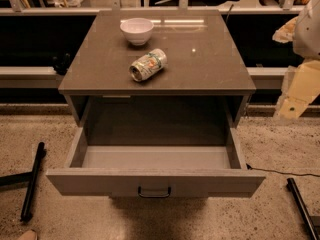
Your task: Place 7up can into top drawer
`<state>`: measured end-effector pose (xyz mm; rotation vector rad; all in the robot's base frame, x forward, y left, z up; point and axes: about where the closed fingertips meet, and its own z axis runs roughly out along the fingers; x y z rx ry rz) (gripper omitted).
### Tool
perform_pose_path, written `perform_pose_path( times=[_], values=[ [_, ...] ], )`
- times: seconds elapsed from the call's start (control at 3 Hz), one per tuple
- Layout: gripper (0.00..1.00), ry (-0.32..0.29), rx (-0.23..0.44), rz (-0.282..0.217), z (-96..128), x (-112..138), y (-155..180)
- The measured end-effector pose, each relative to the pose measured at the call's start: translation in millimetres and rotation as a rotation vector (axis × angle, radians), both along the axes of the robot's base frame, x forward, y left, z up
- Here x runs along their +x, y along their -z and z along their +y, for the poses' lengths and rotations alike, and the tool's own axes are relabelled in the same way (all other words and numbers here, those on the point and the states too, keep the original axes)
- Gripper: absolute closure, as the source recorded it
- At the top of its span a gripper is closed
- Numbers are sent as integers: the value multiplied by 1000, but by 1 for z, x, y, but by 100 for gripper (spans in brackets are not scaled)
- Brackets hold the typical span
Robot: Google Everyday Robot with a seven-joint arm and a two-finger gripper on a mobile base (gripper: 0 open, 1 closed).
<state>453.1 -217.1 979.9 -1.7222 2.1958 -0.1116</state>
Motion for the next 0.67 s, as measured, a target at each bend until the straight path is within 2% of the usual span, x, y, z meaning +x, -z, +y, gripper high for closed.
perform_pose_path(
  times=[0.33,0.67],
  values=[
    [0,-74,34,-46,7,50,0],
    [0,-133,59,-64,15,85,5]
  ],
)
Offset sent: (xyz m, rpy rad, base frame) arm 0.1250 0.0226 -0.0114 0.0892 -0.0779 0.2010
